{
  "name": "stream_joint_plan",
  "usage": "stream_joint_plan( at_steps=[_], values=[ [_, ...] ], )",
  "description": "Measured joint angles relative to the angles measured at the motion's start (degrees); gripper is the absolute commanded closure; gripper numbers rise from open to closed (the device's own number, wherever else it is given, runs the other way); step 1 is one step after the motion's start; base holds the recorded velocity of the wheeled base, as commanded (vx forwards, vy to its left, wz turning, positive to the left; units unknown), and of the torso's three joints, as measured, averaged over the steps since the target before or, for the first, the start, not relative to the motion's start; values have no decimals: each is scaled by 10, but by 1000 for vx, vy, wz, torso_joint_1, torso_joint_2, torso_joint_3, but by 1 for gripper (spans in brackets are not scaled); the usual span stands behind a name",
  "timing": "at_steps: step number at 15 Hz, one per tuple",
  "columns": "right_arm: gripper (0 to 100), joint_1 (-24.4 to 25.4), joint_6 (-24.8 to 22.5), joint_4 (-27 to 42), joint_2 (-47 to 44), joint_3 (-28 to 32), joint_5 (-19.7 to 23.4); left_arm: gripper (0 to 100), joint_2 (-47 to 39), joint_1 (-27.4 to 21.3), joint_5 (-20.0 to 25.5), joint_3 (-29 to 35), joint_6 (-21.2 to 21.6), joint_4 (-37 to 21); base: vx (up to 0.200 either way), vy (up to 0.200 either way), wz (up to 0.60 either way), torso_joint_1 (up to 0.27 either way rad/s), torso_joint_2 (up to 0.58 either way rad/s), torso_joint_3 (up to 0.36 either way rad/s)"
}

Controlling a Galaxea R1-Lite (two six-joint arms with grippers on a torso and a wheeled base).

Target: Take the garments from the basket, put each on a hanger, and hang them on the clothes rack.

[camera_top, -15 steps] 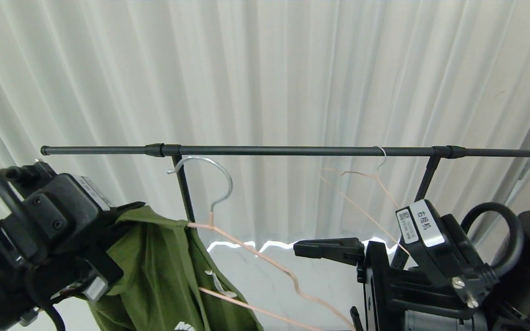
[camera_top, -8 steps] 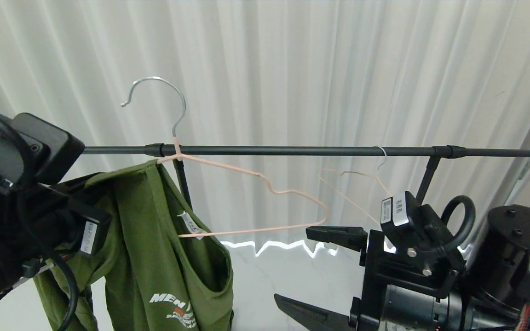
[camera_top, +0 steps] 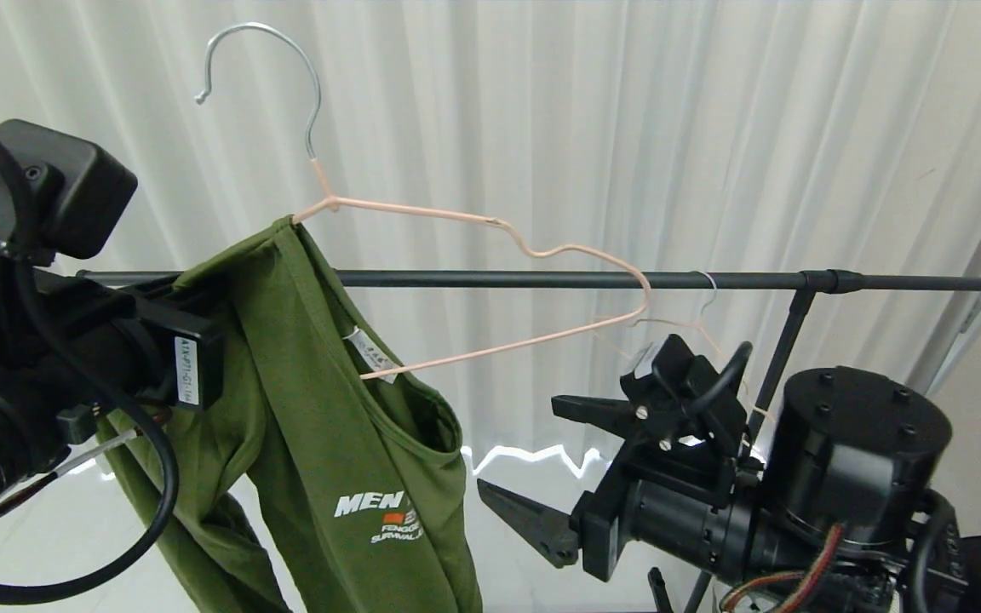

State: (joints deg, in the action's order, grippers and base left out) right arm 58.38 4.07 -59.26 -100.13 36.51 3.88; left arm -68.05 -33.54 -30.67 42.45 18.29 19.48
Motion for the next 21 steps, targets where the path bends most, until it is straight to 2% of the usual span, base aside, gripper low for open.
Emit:
stream_joint_plan(
  at_steps=[3, 7, 15, 16, 21],
  values=[
    [0, 2, 27, -1, -36, 46, -28, 100, 0, -12, 0, 10, 0, 0, 0, 0, 0, 0, 0, 0],
    [0, 3, 39, -2, -74, 81, -34, 100, 2, -34, 0, 14, 2, 0, 0, 0, 0, 0, 0, 0],
    [0, 5, 43, -2, -113, 78, -53, 100, 7, -40, 0, 23, 2, 0, 0, 0, 0, 0, 0, 0],
    [100, 6, 42, -2, -114, 74, -54, 100, 7, -40, 0, 24, 2, 0, 0, 0, 0, 0, 0, 0],
    [100, -5, 45, -20, -102, 45, -72, 100, 13, -36, -6, 17, 10, 0, 0, 0, 0, 0, 0, 0]
  ],
)
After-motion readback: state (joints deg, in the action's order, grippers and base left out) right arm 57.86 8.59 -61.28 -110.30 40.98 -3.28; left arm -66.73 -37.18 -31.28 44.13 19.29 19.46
